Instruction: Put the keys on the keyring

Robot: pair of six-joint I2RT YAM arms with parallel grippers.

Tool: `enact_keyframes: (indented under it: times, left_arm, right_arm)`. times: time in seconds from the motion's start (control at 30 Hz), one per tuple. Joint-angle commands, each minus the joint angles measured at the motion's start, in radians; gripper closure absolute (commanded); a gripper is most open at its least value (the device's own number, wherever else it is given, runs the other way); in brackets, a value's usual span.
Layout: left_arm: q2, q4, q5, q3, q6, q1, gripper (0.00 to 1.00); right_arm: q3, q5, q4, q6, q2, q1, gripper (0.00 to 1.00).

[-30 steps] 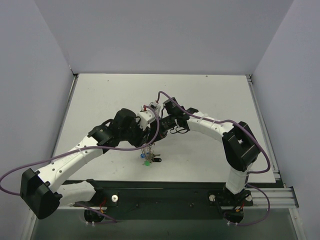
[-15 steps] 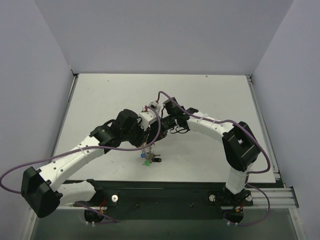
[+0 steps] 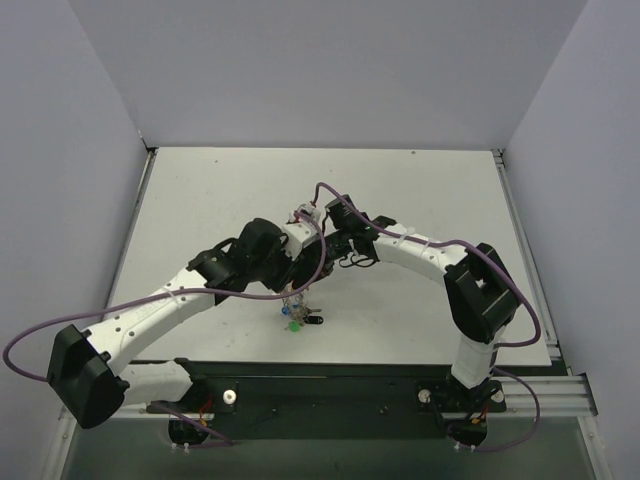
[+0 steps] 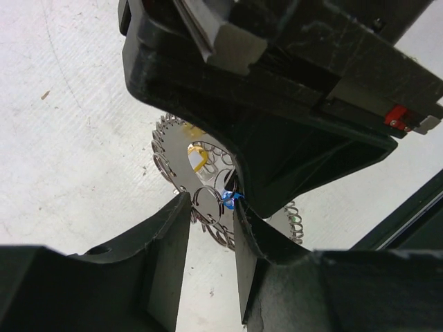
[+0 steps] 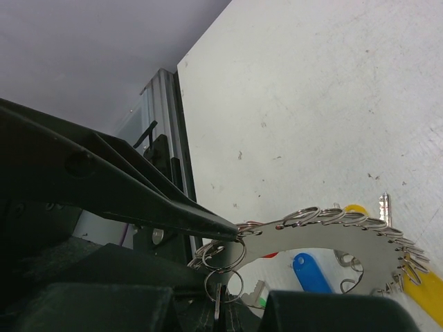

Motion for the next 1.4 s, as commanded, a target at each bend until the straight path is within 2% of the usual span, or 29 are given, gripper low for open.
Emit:
enact_keyframes:
  times: [0.0, 0.2, 0.3, 0.33, 0.43, 0.67, 1.0, 1.37]
  left_arm:
    - [0.015, 0.064, -0.033, 0.038, 0.002, -0.009, 0.60]
    - [0.030, 0.055, -0.058, 0.036, 0.008, -0.016, 0.67]
    - [0.033, 0.052, -0.071, 0.036, 0.007, -0.019, 0.79]
    - [0.038, 0.052, -0.074, 0.038, 0.007, -0.023, 0.86]
    - [0.040, 0.054, -0.084, 0.041, 0.007, -0.024, 1.00]
    - [0.004, 0.080, -0.091, 0.024, 0.005, -0.027, 1.00]
    - [-0.173, 0.192, -0.091, -0.057, -0.016, -0.026, 1.00]
    - [-0.282, 0.259, -0.053, -0.097, -0.025, -0.024, 1.00]
  right_arm:
    - [0.017, -0.047, 0.052, 0.003, -0.004, 0.005, 1.00]
    - [0.015, -0.052, 0.059, 0.005, -0.004, 0.005, 1.00]
    - [0.014, -0.050, 0.062, 0.008, -0.004, 0.005, 1.00]
    - [0.014, -0.053, 0.063, 0.008, -0.004, 0.005, 1.00]
    - [0.014, -0.053, 0.063, 0.008, -0.005, 0.005, 1.00]
    - [0.007, -0.052, 0.063, 0.006, -0.005, 0.004, 1.00]
    - [0.001, -0.058, 0.062, 0.003, -0.033, 0.002, 1.00]
    - [-0.012, -0.073, 0.060, 0.005, -0.082, 0.002, 1.00]
